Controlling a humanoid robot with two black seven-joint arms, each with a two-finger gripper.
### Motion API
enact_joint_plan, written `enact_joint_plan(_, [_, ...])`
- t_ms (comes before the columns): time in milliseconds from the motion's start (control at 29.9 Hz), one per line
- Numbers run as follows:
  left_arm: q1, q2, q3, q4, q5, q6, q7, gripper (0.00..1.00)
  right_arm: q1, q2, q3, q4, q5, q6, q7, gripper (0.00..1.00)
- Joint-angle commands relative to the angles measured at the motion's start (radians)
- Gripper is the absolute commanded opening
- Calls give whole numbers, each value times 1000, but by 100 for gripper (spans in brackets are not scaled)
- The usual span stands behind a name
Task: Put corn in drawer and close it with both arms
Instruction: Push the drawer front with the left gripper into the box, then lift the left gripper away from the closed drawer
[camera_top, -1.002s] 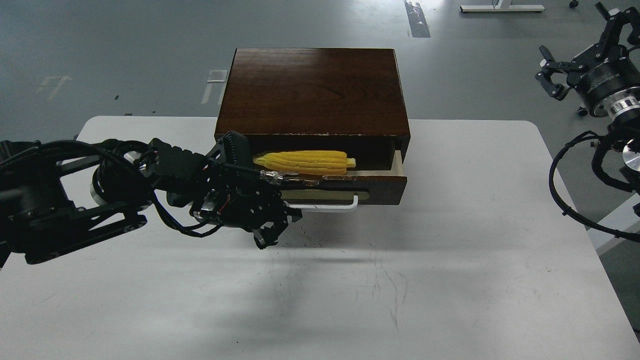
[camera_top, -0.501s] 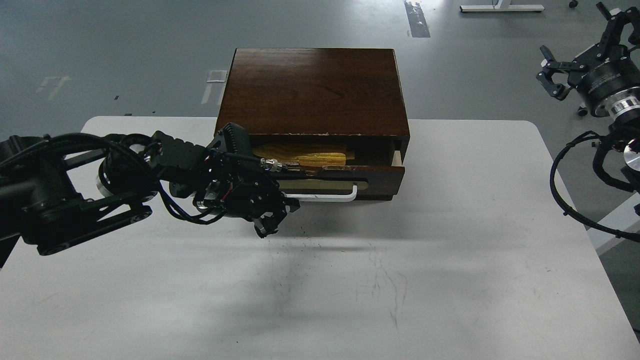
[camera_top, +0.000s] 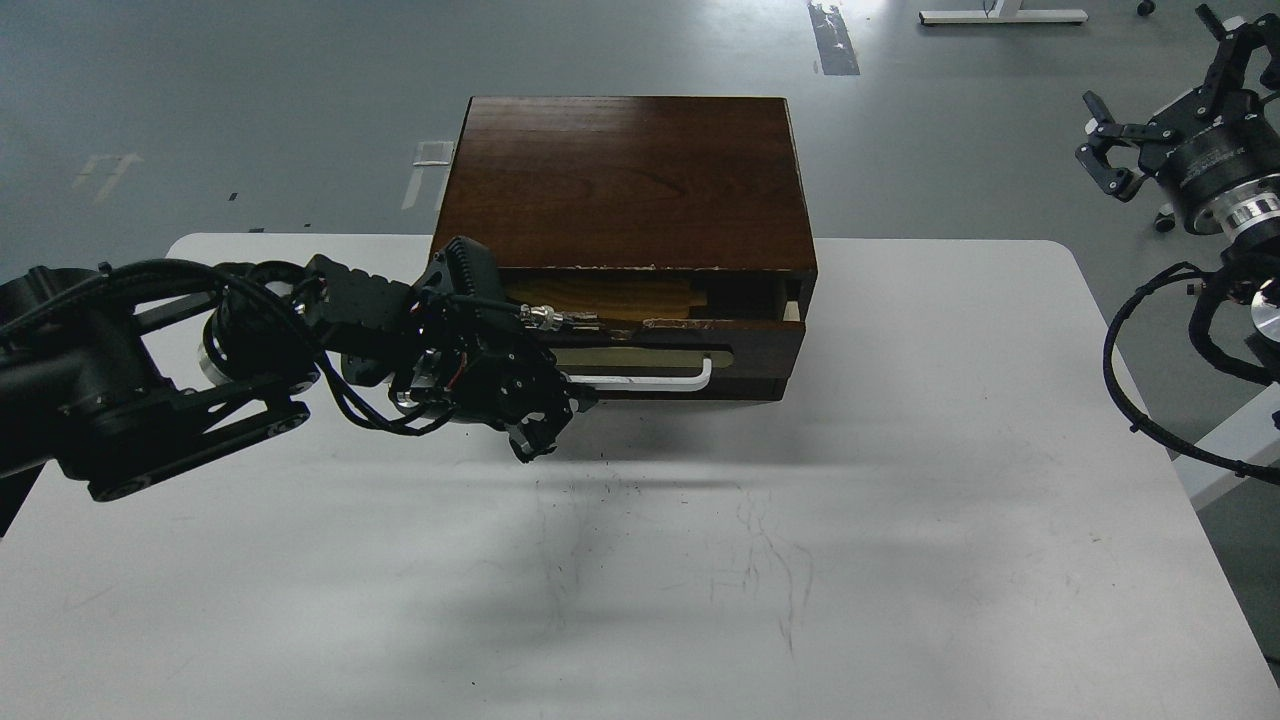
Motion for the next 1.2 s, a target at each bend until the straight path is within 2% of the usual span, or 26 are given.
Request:
enact_joint_plan(0, [-3, 0, -1, 25, 0, -1, 7, 0, 1, 2, 0, 1, 0, 0, 0, 100])
enact_joint_plan(1169, [-52, -44, -10, 64, -23, -1, 15, 0, -1, -18, -2, -15, -1, 1, 2, 100])
